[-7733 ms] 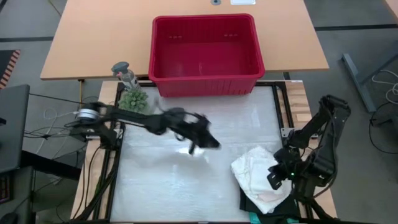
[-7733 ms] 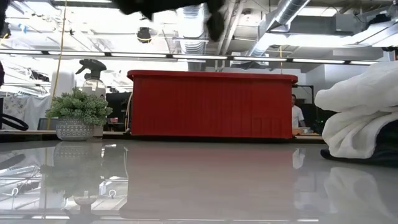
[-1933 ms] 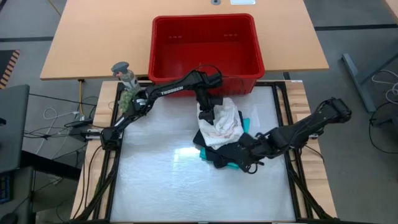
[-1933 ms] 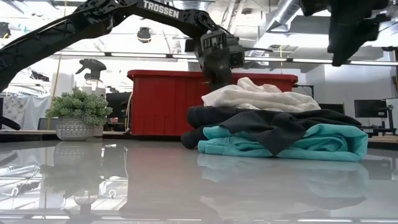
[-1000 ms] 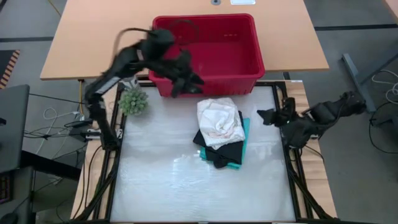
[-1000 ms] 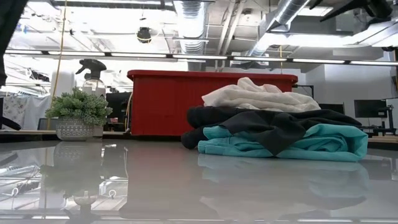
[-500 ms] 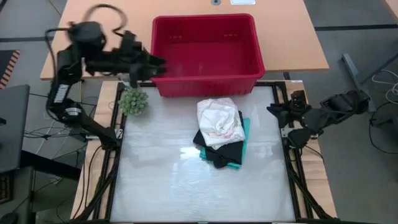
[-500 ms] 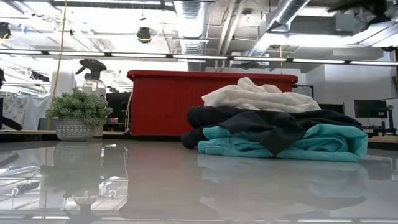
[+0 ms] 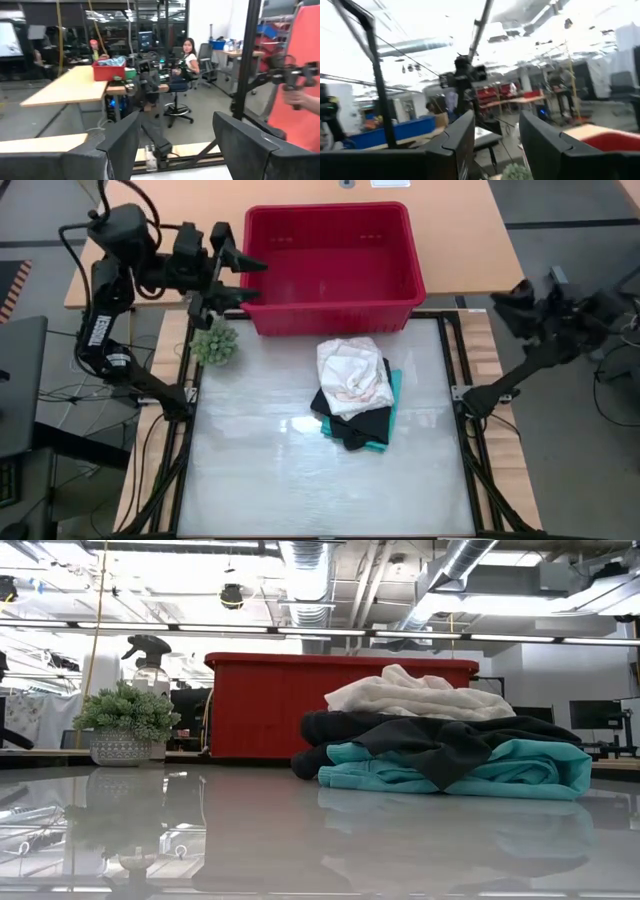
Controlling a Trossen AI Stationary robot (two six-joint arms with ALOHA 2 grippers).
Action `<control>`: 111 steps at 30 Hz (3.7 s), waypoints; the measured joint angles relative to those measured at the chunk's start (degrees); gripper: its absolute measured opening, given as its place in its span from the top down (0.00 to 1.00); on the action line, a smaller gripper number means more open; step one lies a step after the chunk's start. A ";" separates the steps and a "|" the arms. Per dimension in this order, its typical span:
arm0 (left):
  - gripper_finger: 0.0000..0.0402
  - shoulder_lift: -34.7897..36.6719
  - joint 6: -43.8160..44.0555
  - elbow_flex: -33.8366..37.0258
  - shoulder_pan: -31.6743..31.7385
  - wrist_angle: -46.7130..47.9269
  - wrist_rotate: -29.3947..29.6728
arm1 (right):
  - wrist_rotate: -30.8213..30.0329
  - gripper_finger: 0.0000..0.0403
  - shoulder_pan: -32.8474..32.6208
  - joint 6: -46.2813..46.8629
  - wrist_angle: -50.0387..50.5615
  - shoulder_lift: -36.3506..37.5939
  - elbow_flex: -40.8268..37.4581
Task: Fold Laundry from Bin
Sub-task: Put the clothes into the red organizer bin
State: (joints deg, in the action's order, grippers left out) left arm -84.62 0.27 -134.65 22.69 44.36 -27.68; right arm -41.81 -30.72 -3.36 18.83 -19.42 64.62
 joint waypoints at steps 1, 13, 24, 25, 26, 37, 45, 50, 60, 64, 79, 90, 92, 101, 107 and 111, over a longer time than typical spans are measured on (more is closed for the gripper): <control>0.40 -0.14 0.76 0.00 1.20 -0.01 -1.85 | 1.83 0.55 -0.01 -1.63 -0.59 1.23 -0.13; 0.40 1.54 3.97 16.67 9.63 -5.44 -20.18 | 2.98 0.56 -0.04 -3.25 3.02 6.80 -3.09; 0.40 20.04 12.13 51.26 14.00 -31.67 -11.43 | -3.62 0.56 0.97 -4.19 -0.72 8.02 -9.54; 0.40 21.69 14.61 55.12 14.05 -35.68 -9.83 | -5.03 0.56 1.05 -4.18 -0.88 7.99 -9.84; 0.40 23.14 17.32 58.79 14.07 -39.35 -8.30 | -6.25 0.56 1.18 -4.18 -1.16 7.97 -10.03; 0.40 30.24 40.61 87.41 10.67 -69.65 4.85 | -13.34 0.56 2.01 -1.16 -1.09 7.95 -13.46; 0.40 30.28 40.80 91.02 8.79 -71.50 9.64 | -13.74 0.56 2.01 1.97 -2.34 10.46 -18.02; 0.40 30.12 39.09 90.97 7.58 -71.56 9.12 | -8.77 0.56 1.99 1.99 -9.81 14.53 -23.62; 0.40 25.54 38.34 90.95 3.69 -74.55 6.99 | -6.96 0.56 2.22 -9.37 -32.05 19.11 -37.96; 0.40 22.31 38.37 90.90 1.00 -78.43 7.34 | -6.32 0.56 2.32 -8.83 -32.63 19.16 -38.08; 0.40 7.09 53.12 90.90 -3.40 -84.05 9.49 | -19.40 0.55 2.23 33.46 -4.71 18.55 -38.05; 0.35 -1.57 58.86 90.90 -5.02 -82.97 9.01 | -13.71 0.45 2.41 75.70 22.44 9.45 -38.06; 0.35 -2.67 60.51 90.90 -5.02 -81.43 10.38 | -13.28 0.45 2.98 81.53 24.55 6.56 -38.06; 0.35 -6.26 63.66 90.90 -5.43 -77.69 13.06 | 2.57 0.45 12.12 88.88 21.22 -11.16 -38.06; 0.35 -6.49 63.48 90.92 -5.37 -75.36 13.47 | 11.33 0.45 21.96 81.14 5.20 -25.03 -38.06; 0.35 -6.47 62.73 90.92 -5.37 -75.39 12.96 | 17.53 0.45 29.38 77.01 -3.43 -31.87 -38.04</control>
State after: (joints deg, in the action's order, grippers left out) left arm -91.09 63.00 -43.72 17.32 -31.03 -14.72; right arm -24.28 -1.34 73.65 15.40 -51.29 26.59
